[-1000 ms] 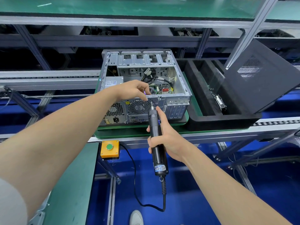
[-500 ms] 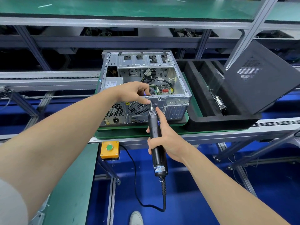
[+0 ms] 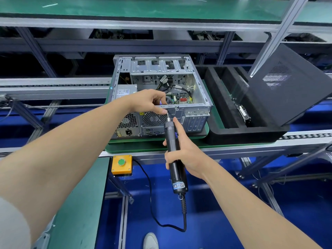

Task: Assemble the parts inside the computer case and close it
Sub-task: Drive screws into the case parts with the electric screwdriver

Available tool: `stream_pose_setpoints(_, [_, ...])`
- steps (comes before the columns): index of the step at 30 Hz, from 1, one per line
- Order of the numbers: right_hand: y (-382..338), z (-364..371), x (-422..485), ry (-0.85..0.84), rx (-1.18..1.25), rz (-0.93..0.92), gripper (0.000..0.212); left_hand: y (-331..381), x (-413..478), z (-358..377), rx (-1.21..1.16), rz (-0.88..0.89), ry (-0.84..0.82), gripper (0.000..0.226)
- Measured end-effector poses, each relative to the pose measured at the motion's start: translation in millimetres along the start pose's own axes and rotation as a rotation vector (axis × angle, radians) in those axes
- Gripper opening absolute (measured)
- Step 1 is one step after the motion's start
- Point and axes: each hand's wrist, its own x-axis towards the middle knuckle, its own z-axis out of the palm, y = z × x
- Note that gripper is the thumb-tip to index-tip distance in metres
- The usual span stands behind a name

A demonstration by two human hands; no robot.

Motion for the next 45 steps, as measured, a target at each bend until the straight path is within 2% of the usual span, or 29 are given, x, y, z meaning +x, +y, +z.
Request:
stream_pose_setpoints(17, [-0.7, 3.4, -0.2, 0.020, 0.012, -0.013, 0.127, 3.4, -6.0, -0.8, 0.152, 0.045, 0.044, 0.020])
stream_pose_setpoints(22, [-1.0, 3.0, 0.4, 0.014, 0.054, -0.010, 0.125, 3.7, -5.4, 3.5, 0.248, 0.062, 0.115, 0.023])
stream_pose_setpoints(36, [-2.5, 7.5, -0.9, 0.022, 0.147, 0.009, 0.133, 2.1, -5.4, 6.6, 0.252, 0.056, 0.156, 0.029])
stream_pose_setpoints(45, [-4.5, 7.5, -0.9, -0.024, 0.223, 0.010, 0.131, 3.0, -5.2, 6.2, 0.231, 0.053, 0.135, 0.026])
